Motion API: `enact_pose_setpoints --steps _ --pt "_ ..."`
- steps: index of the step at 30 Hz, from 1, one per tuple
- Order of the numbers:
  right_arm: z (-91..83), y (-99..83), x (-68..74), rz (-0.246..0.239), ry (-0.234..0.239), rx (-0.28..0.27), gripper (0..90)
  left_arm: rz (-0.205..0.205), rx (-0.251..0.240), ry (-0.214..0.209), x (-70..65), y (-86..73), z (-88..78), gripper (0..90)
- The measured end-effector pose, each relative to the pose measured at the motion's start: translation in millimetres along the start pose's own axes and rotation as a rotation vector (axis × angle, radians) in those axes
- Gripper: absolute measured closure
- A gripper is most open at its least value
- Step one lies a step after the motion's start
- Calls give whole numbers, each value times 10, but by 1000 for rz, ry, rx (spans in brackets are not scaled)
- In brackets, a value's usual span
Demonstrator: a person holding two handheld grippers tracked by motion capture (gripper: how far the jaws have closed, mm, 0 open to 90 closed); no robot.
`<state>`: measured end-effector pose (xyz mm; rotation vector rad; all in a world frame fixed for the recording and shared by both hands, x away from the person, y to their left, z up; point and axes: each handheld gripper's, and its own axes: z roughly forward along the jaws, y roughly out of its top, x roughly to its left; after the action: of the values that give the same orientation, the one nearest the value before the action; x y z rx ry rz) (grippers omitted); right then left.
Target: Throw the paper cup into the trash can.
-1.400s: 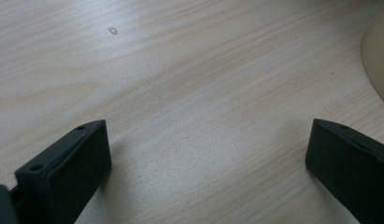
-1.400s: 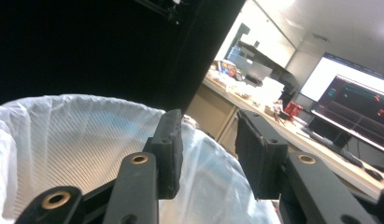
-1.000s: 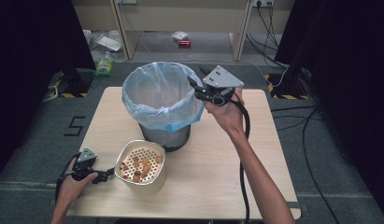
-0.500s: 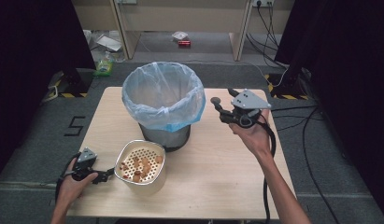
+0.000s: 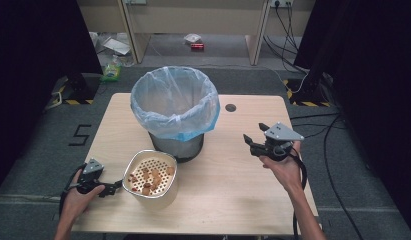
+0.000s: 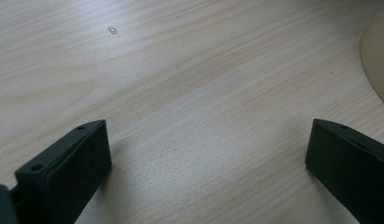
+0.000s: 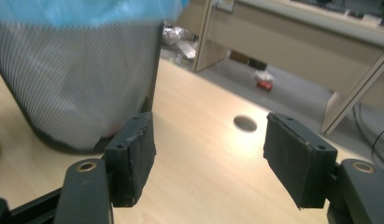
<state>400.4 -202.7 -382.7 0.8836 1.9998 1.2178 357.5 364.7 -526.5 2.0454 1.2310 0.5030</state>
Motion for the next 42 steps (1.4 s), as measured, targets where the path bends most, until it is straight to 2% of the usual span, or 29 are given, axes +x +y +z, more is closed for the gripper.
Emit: enact_pose_setpoints --steps 4,7,17,20,22,25,31,32,35,39,40,42 --pt "8 -207 -2 39 11 28 341 -1 -1 0 -1 -1 0 0" --pt "16 -362 2 50 8 61 340 -1 0 0 -1 -1 0 0" --pt "45 -646 113 45 28 149 312 -1 -1 0 -2 -1 -1 0" --pt "69 -814 164 50 41 196 309 -1 -1 0 -2 -1 -1 0" --pt "74 -858 177 52 41 209 308 -1 -1 0 -2 -1 -1 0" --pt "89 -1021 216 40 49 266 300 -1 -1 -1 -2 -1 -1 0" --pt "90 -1140 269 41 69 306 291 -1 -1 -1 -2 -1 -1 0" --pt "92 -1160 281 39 66 333 261 -1 -1 -1 -2 -1 -1 0" --pt "99 -1185 292 43 68 343 256 -1 -1 -1 -2 -1 -1 0" --pt "147 -1251 323 49 80 393 198 -1 -1 -1 -2 -1 -1 0" --pt "165 -1277 337 56 81 399 167 -1 -1 -1 -2 -1 -1 0" --pt "183 -1305 342 101 97 385 158 -1 -1 -1 -2 -1 -1 0"
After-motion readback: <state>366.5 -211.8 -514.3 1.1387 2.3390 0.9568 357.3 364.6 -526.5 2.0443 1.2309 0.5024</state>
